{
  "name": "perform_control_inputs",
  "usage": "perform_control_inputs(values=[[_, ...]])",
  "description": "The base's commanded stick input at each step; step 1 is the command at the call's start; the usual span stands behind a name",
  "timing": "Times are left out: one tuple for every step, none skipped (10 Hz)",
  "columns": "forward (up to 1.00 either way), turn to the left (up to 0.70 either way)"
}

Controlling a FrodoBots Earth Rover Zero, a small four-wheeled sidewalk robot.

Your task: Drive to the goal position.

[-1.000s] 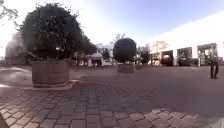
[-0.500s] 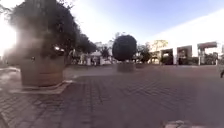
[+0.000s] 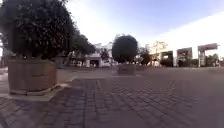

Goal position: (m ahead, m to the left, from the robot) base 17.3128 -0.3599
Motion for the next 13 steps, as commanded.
perform_control_inputs(values=[[0.85, 0.0], [0.85, 0.0], [0.85, 0.0], [0.85, 0.0], [0.85, 0.0], [0.85, 0.0], [0.85, 0.0], [0.85, 0.0], [0.85, 0.0], [0.85, 0.0], [0.85, 0.0], [0.85, 0.0], [0.85, 0.0]])
